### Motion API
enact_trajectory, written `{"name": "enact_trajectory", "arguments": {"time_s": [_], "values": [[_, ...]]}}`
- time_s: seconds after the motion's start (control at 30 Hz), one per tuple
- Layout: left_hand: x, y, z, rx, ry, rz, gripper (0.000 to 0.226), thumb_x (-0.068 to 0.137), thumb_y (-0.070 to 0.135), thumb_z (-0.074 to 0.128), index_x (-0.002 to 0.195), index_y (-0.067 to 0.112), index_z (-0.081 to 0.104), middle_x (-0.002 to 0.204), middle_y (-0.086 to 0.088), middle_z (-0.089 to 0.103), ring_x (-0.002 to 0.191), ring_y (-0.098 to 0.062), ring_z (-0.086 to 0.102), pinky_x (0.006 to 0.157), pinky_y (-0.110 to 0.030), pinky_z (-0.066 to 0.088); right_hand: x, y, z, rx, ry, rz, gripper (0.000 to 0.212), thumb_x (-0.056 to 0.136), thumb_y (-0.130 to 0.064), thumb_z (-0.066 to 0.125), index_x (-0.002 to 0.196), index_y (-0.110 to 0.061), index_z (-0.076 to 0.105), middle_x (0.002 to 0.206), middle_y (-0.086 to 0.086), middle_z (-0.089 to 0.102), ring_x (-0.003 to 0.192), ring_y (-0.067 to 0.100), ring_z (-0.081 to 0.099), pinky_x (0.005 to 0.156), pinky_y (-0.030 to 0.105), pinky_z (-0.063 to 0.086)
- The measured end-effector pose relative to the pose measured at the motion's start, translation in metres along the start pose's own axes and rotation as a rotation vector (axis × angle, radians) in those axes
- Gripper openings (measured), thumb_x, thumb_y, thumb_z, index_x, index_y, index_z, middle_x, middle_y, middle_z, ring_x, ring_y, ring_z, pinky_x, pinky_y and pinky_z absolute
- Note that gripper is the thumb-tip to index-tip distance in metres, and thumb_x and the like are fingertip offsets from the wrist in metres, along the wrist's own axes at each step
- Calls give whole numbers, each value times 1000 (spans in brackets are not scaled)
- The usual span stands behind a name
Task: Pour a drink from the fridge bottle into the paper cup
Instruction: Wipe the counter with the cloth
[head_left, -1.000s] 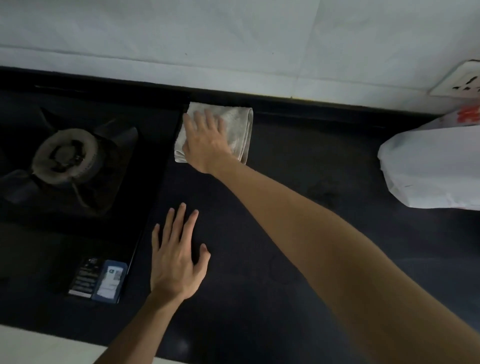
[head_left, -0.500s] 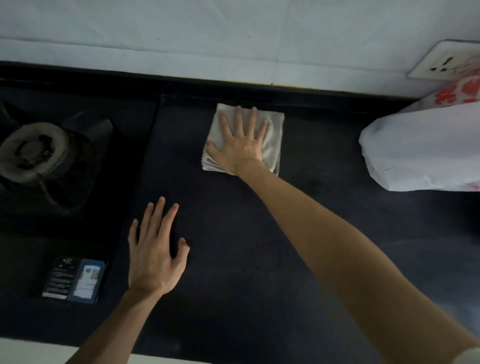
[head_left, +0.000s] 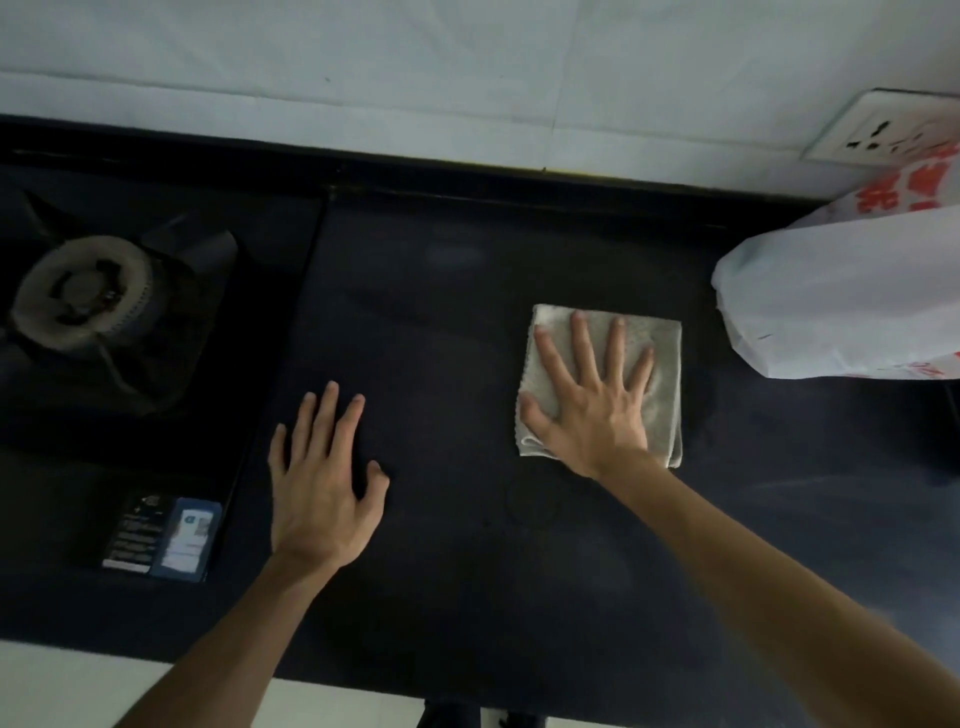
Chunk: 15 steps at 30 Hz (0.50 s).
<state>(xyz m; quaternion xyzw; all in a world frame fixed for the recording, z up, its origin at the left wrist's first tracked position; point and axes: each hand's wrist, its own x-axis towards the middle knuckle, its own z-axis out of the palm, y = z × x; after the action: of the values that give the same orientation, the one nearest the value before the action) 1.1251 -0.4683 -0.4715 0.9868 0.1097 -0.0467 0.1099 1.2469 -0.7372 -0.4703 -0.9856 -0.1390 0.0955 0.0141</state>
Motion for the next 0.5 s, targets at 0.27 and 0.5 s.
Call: {"name": "enact_trajectory", "arguments": {"time_s": [0.27,0.5], "values": [[-2,-1,-1,-19,25,13,70,85,43,34,152,21,33,164,-3,21,153,-23,12,122,-53,14,98,-43,-14,29,-34,-210,77,88,-74,20,154,-43,-6,165,-3,-10,148,40,-17,111,73,-4],[-1,-2,1,-22,39,22,71,85,43,34,152,21,33,164,-4,22,153,-24,14,122,-53,14,73,-29,-12,44,-28,-116,78,88,-73,14,154,-40,-9,165,-1,-11,148,40,-17,113,70,-4]]}}
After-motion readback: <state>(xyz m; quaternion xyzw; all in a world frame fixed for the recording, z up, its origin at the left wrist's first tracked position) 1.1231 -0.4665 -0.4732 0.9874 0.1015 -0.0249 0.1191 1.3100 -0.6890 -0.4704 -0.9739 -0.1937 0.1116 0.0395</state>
